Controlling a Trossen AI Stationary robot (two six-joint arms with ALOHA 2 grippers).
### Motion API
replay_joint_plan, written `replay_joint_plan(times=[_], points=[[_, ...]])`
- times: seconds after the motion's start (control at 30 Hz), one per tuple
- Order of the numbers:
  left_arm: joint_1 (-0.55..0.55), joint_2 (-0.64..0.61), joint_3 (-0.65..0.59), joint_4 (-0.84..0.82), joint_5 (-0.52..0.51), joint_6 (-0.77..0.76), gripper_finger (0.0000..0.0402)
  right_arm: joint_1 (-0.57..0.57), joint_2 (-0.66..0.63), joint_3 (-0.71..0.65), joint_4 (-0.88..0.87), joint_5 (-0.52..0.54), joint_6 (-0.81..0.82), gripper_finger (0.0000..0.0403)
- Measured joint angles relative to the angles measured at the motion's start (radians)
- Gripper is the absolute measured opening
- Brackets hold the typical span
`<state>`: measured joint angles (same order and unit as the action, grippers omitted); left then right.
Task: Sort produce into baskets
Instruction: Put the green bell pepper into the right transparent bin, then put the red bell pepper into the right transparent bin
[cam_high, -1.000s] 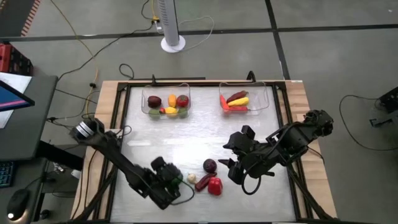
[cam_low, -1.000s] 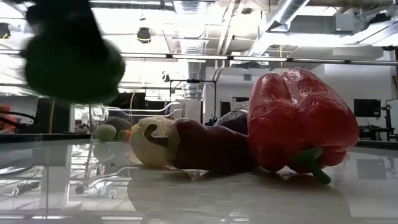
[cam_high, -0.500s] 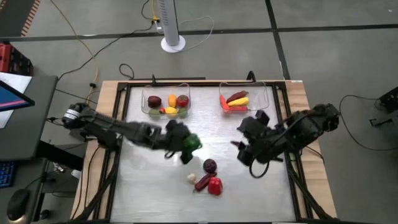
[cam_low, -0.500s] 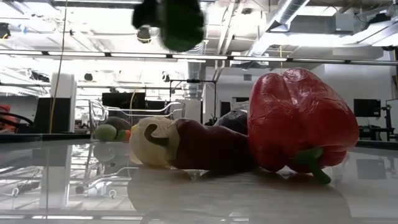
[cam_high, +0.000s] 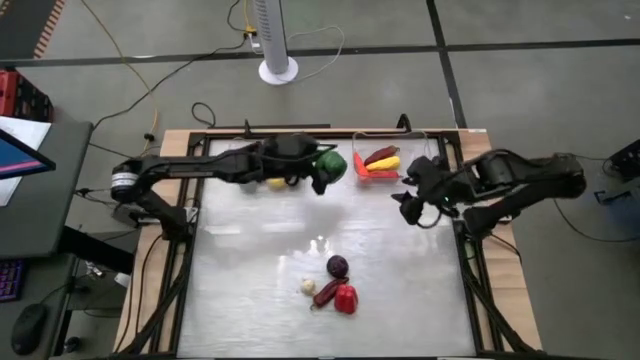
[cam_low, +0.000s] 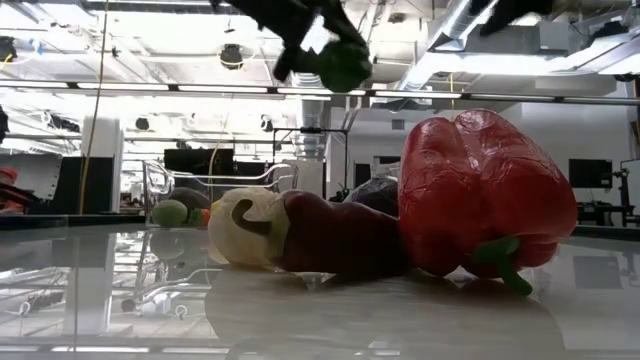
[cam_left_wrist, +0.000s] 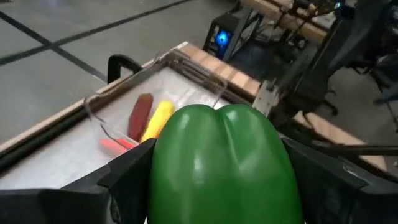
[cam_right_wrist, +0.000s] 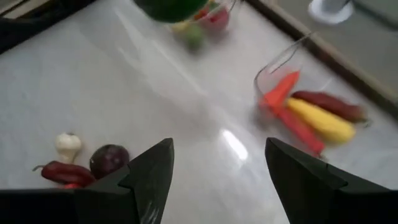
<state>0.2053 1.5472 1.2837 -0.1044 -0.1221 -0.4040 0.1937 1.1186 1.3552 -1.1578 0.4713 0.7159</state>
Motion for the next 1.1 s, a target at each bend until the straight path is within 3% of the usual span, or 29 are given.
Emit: replay_joint_plan(times=[0.2,0.3,0.43,0.6,0.83,1.1], points=[[0.089,0.125,-0.001,0.191,0.092,0.012,0.0298,-0.17,-0.084,-0.164,0.126,-0.182,-0.067,0.0282],[0.121,0.188,0.007,0.246,0.12,-0.006,0.0298,-0.23,-0.101,-0.169,0.127,-0.217,-0.093,0.0282],[0.149,0.298,0.119,0.232,0.188,-0.009,0.0298,-0.299,-0.146,-0.167,0.153,-0.237,-0.124,0.0282],[0.155,0.47,0.358,0.144,0.212,0.026,0.0298,-0.385,-0.18,-0.167,0.15,-0.305,-0.149,0.0282],[0.16,0.682,0.678,-0.054,0.127,0.078,0.0307,-0.408,-0.216,-0.167,0.137,-0.315,-0.129,0.0282],[0.161,0.744,0.817,-0.26,0.125,0.073,0.0381,-0.366,-0.231,-0.167,0.111,-0.267,-0.088,0.0282]])
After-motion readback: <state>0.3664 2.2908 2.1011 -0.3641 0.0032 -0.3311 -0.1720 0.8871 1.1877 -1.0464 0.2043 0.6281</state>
